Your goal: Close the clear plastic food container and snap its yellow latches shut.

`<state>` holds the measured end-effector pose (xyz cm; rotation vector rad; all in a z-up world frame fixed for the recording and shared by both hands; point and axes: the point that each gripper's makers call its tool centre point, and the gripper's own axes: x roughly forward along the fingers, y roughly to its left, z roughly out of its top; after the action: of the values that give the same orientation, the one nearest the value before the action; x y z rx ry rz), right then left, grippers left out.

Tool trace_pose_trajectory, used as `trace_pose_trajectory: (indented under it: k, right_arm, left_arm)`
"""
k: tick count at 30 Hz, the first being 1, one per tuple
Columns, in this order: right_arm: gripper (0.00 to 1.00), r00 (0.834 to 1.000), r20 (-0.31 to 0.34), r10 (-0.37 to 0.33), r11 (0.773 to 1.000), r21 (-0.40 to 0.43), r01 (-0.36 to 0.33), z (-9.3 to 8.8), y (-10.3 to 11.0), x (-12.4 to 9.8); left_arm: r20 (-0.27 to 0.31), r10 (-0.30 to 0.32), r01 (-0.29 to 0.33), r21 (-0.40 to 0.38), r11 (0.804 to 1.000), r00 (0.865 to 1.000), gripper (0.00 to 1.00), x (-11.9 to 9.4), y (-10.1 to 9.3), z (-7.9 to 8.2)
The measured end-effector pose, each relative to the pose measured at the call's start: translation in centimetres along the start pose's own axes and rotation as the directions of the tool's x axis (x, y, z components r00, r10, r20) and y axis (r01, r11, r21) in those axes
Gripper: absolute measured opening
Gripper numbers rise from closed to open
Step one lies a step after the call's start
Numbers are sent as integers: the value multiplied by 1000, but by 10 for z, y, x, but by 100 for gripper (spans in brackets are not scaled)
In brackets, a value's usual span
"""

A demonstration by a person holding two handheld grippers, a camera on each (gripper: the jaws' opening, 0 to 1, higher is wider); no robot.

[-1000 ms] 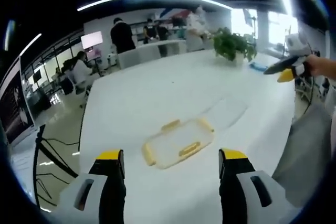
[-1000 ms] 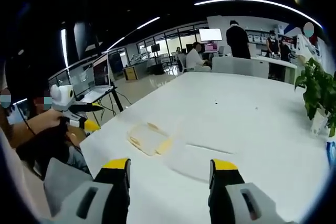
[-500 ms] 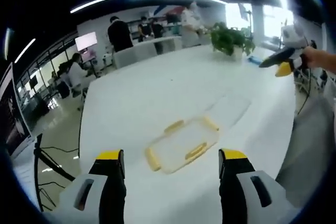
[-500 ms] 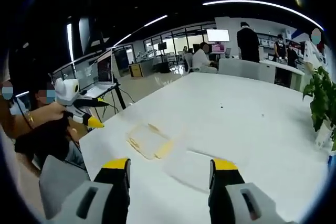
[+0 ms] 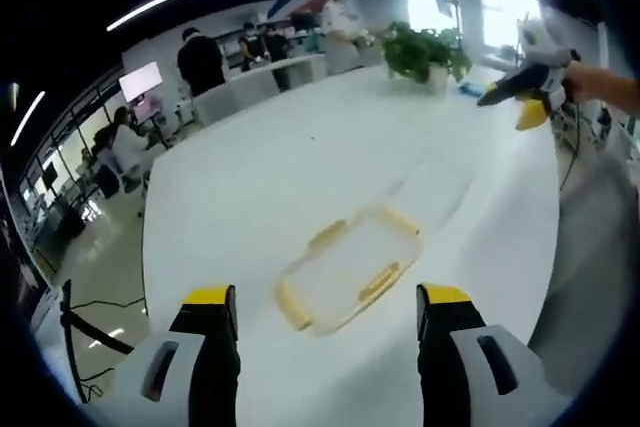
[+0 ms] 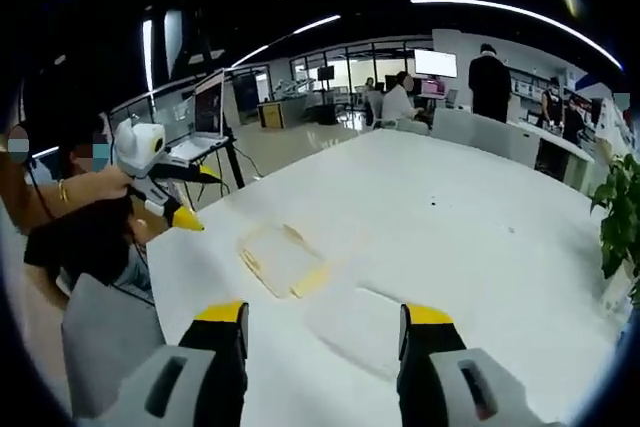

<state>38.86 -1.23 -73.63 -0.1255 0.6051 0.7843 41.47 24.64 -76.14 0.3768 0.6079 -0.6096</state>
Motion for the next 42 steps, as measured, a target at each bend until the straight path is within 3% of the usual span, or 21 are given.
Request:
trace_pose_trajectory:
  k: [7,10,15,20,27,35,42]
  right_arm:
    - [60,1000,-21,11,999,-31,-12,2,-7,7]
    - [60,999,-30,18,999,-36,-19,2,-11,9]
    - [60,998,-52,36,997,-60,-39,3,-12,14]
    - [60,994,-87,65,996,-52,-70,0,-8,21]
    - [59,988,-116,104,990,-81,-113,0,1,32]
    - [57,981,-154,119,976,-161,-144,2,6,46]
    - [56,976,-174,132,966,-199,-166,4,10,57]
  left_arm:
    - [18,-16,15,53,998,1000,69,3,2,4]
    - [-15,-20,22,123,992,1000,69,7,7,0]
    - [-37,-33,39,162,986,999,69,9,14,-3]
    - [-120,-16,50,283,958,993,68,13,25,-17]
    - [-143,-42,83,301,950,989,68,22,28,-23]
    - [-180,-87,153,394,906,980,67,31,24,-29]
    - [-191,-162,230,423,877,968,66,35,17,-32]
